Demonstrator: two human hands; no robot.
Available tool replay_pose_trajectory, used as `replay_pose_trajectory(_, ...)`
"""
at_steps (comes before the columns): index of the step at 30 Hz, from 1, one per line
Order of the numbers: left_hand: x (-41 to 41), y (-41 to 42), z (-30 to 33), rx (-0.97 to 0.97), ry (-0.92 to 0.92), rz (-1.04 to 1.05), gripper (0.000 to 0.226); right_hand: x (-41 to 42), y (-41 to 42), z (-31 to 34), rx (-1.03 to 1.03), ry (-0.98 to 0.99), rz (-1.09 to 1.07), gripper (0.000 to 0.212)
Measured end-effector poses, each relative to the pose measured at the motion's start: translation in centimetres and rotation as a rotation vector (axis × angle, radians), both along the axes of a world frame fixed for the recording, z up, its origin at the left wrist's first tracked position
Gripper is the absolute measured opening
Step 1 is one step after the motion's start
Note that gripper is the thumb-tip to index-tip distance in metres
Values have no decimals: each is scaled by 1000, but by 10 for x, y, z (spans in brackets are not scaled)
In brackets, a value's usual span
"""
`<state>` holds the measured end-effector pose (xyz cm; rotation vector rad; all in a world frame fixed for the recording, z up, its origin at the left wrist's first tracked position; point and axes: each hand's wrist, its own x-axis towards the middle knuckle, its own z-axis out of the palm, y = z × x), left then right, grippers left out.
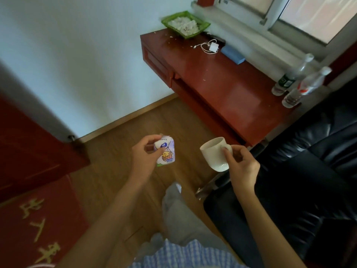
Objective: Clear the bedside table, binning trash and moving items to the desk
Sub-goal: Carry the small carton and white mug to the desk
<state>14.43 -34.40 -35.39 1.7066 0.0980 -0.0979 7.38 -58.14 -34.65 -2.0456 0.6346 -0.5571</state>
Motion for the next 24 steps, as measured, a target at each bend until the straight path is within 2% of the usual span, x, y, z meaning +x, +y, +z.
replay_pose_trajectory(6,98,-28,-6,46,36,-36,32,89,-34,-11,15,22,-23,7)
replay_pose_trajectory(10,175,-64,4,93,22,-70,31,154,-67,-7,-13,32,-63,10)
replay_pose_trajectory(14,237,-111,8,59,-3,-151,30,204,-99,5,-51,-2,-131,12)
replay_pose_trajectory(24,340,-219,-12,16,17,-406,33,251,-159,12,0,18,-316,8)
